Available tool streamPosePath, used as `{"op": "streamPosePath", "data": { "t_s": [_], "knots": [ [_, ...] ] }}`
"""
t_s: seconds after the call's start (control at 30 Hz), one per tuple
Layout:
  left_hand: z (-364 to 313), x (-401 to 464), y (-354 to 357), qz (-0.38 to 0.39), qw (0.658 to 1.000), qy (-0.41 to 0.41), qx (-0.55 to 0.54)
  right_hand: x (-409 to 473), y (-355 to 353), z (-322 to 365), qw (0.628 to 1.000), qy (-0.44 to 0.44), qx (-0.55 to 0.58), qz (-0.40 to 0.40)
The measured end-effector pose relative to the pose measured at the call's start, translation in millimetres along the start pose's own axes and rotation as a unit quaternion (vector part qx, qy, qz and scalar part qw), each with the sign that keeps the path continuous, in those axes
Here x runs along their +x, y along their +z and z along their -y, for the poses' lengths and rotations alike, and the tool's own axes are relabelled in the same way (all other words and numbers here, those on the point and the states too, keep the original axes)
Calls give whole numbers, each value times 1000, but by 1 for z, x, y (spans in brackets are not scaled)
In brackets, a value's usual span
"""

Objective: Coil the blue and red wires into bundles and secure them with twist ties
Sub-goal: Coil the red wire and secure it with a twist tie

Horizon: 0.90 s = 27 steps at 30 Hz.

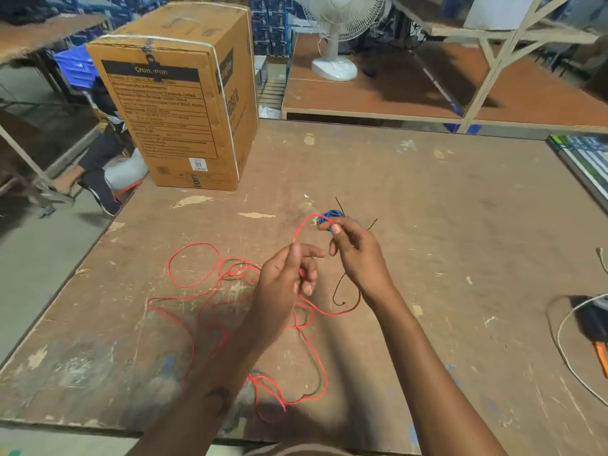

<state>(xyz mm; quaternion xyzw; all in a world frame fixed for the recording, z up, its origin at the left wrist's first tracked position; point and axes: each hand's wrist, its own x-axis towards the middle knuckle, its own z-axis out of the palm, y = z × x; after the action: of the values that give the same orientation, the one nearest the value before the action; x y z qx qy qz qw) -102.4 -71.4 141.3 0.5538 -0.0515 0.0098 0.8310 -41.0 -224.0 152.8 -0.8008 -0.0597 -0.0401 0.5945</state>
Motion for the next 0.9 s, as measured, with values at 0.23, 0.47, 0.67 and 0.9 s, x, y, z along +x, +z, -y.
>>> {"op": "streamPosePath", "data": {
  "t_s": [0.23, 0.47, 0.67, 0.9],
  "knots": [
    [-23, 18, 14, 180, 948, 82, 247, -32, -3, 0, 986, 12, -63, 157],
    [-26, 32, 36, 190, 951, 80, 231, -60, -12, 0, 977, 69, -5, 203],
    [4, 52, 17, 133, 856, 163, 473, -83, -31, 2, 975, 142, 38, 165],
    [5, 43, -1, 176, 781, 189, 568, -97, -88, 28, 922, 198, 274, 189]
  ]
}}
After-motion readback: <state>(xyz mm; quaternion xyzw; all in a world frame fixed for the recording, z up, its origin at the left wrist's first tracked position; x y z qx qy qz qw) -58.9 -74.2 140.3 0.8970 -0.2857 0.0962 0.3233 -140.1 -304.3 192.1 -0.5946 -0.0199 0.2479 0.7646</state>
